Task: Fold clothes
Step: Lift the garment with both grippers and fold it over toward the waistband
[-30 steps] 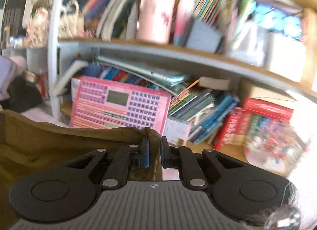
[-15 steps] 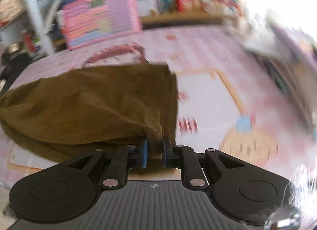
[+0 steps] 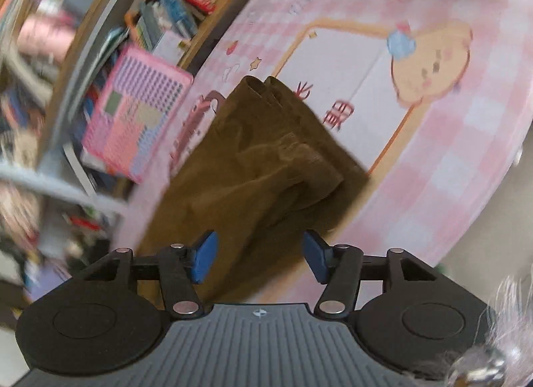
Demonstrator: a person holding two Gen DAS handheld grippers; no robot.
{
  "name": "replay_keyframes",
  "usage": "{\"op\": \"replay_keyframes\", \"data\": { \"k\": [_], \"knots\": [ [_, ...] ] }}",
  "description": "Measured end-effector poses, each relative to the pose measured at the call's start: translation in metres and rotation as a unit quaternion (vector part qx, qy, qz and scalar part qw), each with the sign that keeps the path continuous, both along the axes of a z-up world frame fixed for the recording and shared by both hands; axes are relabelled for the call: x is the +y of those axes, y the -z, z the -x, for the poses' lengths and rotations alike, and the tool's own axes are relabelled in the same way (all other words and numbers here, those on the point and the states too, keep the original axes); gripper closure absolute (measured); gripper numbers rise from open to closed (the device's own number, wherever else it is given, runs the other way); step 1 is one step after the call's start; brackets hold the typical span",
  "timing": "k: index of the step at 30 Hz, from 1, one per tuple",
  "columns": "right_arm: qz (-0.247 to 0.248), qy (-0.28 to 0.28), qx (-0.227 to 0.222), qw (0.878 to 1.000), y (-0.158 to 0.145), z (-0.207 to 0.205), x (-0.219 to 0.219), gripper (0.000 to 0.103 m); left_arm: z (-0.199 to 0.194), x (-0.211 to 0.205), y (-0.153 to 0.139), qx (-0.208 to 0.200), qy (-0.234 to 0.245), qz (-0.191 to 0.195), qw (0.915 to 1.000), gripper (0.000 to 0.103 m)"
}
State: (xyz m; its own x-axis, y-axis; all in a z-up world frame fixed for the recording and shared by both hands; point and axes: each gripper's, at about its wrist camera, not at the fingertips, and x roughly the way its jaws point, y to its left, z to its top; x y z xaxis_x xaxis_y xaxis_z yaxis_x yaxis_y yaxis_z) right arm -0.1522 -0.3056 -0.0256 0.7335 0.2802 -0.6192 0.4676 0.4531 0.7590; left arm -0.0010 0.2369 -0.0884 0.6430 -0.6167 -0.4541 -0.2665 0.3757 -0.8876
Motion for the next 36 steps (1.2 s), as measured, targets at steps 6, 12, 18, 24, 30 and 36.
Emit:
{"op": "replay_keyframes", "data": {
  "k": [6,12,18,24,30,36],
  "knots": [
    [-0.082,0.111,0.024,0.990,0.024,-0.012,-0.017,0.054,-0.019,-0.001,0.009,0.036,-0.058,0.027,0.9973,0.055],
    [-0.034,0.105,-0.005,0.994,0.000,-0.041,-0.024,0.098,-0.037,0.003,-0.009,0.015,-0.072,-0.001,0.9973,0.100],
    [0.108,0.039,-0.194,0.974,-0.109,-0.063,-0.017,0.099,-0.047,-0.013,-0.099,-0.149,-0.011,0.011,0.9888,0.100],
    [0.129,0.033,-0.072,0.989,-0.075,-0.019,-0.014,0.099,-0.023,0.006,-0.036,-0.042,0.005,-0.054,0.9977,0.100],
    [0.118,0.012,0.084,0.989,0.016,-0.018,0.005,0.099,-0.019,0.006,0.005,0.009,-0.002,-0.077,0.9970,0.099],
    [0.146,0.016,-0.017,0.989,-0.034,-0.025,0.000,0.099,-0.020,0.003,-0.043,-0.079,0.006,-0.052,0.9955,0.099]
  ]
}}
